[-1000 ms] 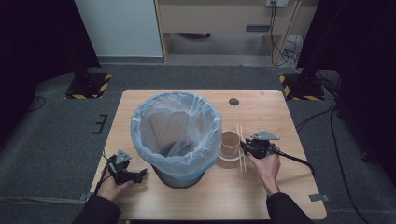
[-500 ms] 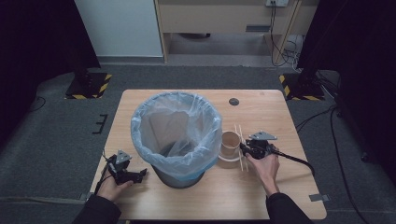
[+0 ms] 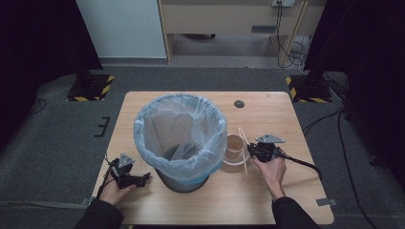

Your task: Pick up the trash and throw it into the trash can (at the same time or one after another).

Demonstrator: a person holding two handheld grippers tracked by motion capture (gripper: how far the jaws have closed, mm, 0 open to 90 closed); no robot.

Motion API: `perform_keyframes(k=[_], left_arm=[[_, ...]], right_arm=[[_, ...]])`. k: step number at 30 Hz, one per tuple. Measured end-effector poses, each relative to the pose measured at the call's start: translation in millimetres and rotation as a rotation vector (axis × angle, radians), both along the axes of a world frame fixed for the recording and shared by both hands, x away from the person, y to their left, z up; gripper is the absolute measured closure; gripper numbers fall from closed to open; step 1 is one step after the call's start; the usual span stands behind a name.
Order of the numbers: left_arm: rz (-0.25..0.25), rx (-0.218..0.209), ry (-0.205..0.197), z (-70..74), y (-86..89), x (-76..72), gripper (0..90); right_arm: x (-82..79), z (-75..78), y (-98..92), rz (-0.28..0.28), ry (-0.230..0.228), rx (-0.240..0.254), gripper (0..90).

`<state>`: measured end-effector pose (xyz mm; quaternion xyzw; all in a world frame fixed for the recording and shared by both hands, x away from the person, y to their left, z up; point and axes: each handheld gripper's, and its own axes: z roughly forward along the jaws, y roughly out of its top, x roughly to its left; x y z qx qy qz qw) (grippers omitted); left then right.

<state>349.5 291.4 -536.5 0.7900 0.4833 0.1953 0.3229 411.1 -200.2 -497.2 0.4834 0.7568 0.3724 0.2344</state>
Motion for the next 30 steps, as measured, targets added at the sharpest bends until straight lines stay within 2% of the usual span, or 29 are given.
perform_keyframes(k=[3, 4, 15, 25, 30], left_arm=[[0.0, 0.0, 0.0, 0.0, 0.0, 0.0, 0.0], [0.0, 0.0, 0.0, 0.0, 0.0, 0.0, 0.0], [0.0, 0.0, 0.0, 0.0, 0.0, 0.0, 0.0], [0.0, 0.0, 0.0, 0.0, 0.0, 0.0, 0.0], [0.0, 0.0, 0.0, 0.0, 0.0, 0.0, 0.0]], right_arm=[[-0.1, 0.4, -0.2, -0.003, 0.002, 0.003, 81.7], [-0.3, 0.9, -0.6, -0.002, -0.002, 0.004, 85.7], [-0.2, 3.2, -1.2, 0.006, 0.006, 0.028, 85.7], [-1.3, 14.5, -8.6, -0.012, -0.035, 0.082, 85.7], [-2.9, 26.3, -18.4, -0.036, -0.079, 0.132, 85.7]])
